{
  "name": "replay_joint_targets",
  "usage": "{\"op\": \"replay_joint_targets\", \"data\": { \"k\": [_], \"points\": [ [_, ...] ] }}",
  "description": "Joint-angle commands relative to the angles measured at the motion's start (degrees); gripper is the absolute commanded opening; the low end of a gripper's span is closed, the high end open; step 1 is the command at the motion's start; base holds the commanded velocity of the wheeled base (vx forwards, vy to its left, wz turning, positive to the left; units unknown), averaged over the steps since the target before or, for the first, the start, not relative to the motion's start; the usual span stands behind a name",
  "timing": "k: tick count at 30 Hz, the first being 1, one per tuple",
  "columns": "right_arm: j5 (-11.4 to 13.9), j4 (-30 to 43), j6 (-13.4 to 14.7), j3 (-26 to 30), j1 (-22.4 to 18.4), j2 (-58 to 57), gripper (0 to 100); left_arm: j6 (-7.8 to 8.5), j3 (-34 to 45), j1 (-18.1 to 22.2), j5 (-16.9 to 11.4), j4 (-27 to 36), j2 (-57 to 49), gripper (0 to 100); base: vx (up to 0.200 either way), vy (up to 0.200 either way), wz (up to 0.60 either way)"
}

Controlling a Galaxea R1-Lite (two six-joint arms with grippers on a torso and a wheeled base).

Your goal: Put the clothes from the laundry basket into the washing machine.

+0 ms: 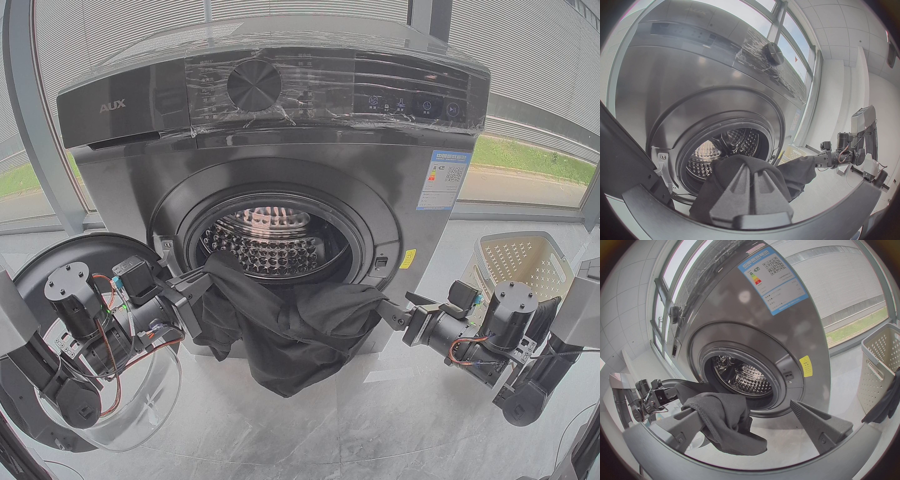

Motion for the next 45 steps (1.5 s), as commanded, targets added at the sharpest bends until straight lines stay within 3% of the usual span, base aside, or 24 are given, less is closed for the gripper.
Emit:
{"op": "replay_joint_targets", "data": {
  "k": [1, 9, 20, 23, 28, 32, 34, 36, 45],
  "points": [
    [-0.3, 0.1, -0.3, -0.1, -2.1, 1.3, 100, 0.09, 0.0, -0.1, 0.0, 0.0, 0.0, 0, 0.0, 0.0, 0.0],
    [-0.9, 0.1, -0.3, -1.0, -6.4, 3.5, 100, -0.17, -0.2, 0.2, 0.0, 0.0, -0.2, 0, 0.0, 0.0, 0.0],
    [-1.0, 0.1, -0.8, 2.0, -7.7, 6.6, 100, -0.09, -0.2, 0.9, 0.0, 0.0, -0.5, 0, 0.0, 0.0, 0.0],
    [-0.2, 0.0, -2.4, 6.7, -6.4, 8.3, 100, 0.09, -0.4, 1.1, 0.0, 0.0, -0.6, 0, 0.0, 0.0, 0.0],
    [0.0, -0.1, -2.1, 6.7, -0.6, 8.0, 100, 0.53, -0.5, 0.1, 0.1, 0.0, -0.6, 0, 0.0, 0.0, 0.0],
    [2.0, 0.1, -2.8, 4.5, 2.5, 8.5, 100, 0.71, -0.6, -0.4, 0.5, 0.0, -0.6, 0, 0.0, 0.0, 0.0],
    [5.4, 0.1, -4.8, 2.3, 4.7, 9.4, 100, 1.41, -0.6, -0.5, 0.5, 0.0, -0.6, 0, 0.0, 0.0, 0.0],
    [7.3, 0.1, -6.4, 1.1, 6.2, 9.7, 100, 1.58, -0.7, -0.5, 0.5, 0.0, -0.8, 0, 0.0, 0.0, 0.0],
    [7.6, 0.1, -7.2, -6.6, 9.6, 16.5, 100, 1.58, -1.0, -1.6, 1.0, 0.0, -1.1, 0, 0.0, 0.0, 0.0]
  ]
}}
